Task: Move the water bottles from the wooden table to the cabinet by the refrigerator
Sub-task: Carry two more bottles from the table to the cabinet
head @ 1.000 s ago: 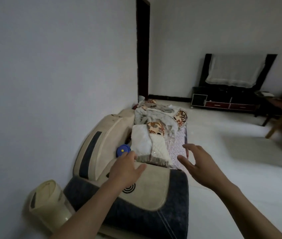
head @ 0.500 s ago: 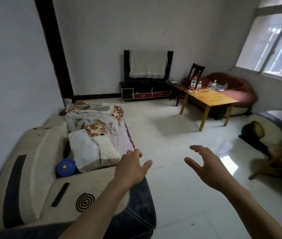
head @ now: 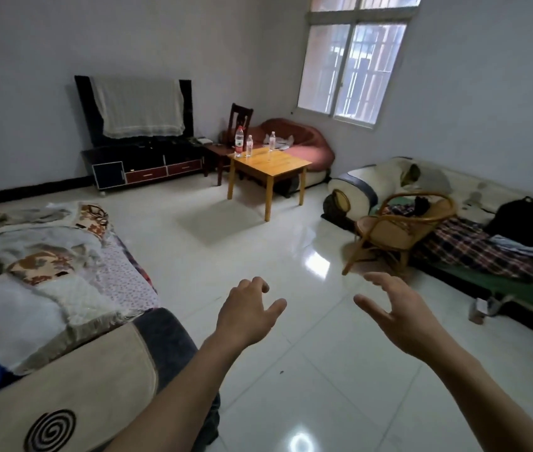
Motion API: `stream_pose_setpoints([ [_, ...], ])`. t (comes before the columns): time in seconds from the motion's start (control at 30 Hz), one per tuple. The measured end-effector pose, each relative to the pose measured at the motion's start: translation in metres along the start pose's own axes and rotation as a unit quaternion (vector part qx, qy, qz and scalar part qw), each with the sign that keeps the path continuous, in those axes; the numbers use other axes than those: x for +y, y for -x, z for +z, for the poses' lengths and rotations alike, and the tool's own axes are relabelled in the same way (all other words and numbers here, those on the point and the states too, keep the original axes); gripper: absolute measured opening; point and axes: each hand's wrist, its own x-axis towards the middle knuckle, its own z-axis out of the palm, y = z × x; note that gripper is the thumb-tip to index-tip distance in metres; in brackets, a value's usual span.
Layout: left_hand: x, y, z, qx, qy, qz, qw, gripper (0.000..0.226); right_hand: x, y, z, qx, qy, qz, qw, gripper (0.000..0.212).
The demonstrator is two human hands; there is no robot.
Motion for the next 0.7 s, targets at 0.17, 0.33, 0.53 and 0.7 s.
stream_pose_setpoints([
  [0.17, 0.053, -0.006, 0.036, -0.02, -0.016, 0.018, 0.999, 0.053, 0.061, 0.015, -0.027, 0.025, -0.014, 0.025, 0.999, 0.053],
  [0.33, 0.106, -0.014, 0.065, -0.036, -0.049, 0.042, 0.997, 0.053, 0.118, 0.024, -0.054, 0.044, -0.044, 0.044, 0.997, 0.054],
  [0.53, 0.123, -0.026, 0.075, -0.03, -0.071, 0.04, 0.996, 0.052, 0.154, 0.009, -0.058, 0.052, -0.069, 0.053, 0.995, 0.051],
  [0.7, 0.113, -0.063, 0.067, 0.008, -0.054, 0.056, 0.997, 0.053, 0.157, -0.032, -0.046, 0.035, -0.067, 0.038, 0.996, 0.053],
])
